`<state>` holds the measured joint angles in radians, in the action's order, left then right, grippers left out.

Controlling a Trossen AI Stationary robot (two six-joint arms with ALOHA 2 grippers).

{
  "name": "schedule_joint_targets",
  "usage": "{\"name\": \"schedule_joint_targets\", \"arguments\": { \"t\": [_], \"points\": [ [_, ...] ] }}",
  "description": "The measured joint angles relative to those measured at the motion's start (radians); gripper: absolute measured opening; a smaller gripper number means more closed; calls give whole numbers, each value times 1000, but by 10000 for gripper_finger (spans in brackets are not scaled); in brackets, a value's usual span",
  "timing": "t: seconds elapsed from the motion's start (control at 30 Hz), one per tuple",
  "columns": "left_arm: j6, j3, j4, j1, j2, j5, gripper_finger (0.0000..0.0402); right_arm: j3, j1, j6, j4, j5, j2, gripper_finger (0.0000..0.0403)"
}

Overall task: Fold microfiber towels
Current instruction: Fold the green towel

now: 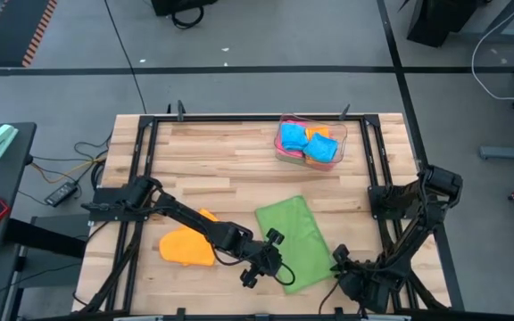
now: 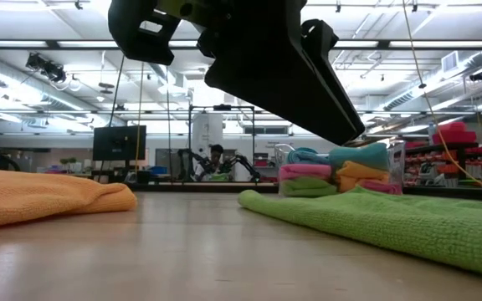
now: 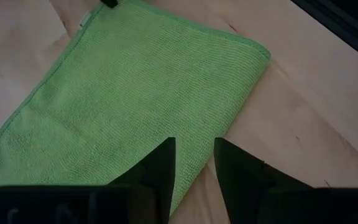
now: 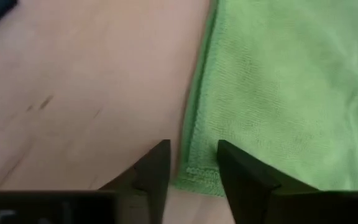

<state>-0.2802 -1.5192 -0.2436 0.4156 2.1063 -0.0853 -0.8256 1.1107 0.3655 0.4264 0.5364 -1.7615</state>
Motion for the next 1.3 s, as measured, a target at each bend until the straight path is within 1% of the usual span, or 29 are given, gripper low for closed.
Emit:
{"name": "schedule_joint_targets", "arguments": {
  "t": [0.2,0.27,0.4,0.5,0.8,1.0,1.07,1.2,1.3],
  "points": [
    [-3,0,-6,11,-2,0,112,19,0,31,-27,-40,0,31],
    [-3,0,-13,20,-3,0,109,20,0,43,-33,-41,-1,10],
    [-4,0,-22,34,-3,0,106,1,-1,71,-28,-41,-3,6],
    [-4,0,-37,41,-5,1,105,-26,-4,81,-23,-62,-2,5],
    [-4,0,-40,52,-5,0,105,-70,-39,163,-25,-81,67,4],
    [-3,0,-50,60,-6,0,103,-75,-103,253,-17,-153,79,3],
    [-4,0,-66,60,-6,0,103,-75,-124,280,2,-154,79,3],
    [-4,1,-84,64,-25,0,103,-75,-157,281,8,-159,94,3],
    [-36,1,-108,69,-38,0,103,-75,-186,282,40,-160,124,3]
  ]
}}
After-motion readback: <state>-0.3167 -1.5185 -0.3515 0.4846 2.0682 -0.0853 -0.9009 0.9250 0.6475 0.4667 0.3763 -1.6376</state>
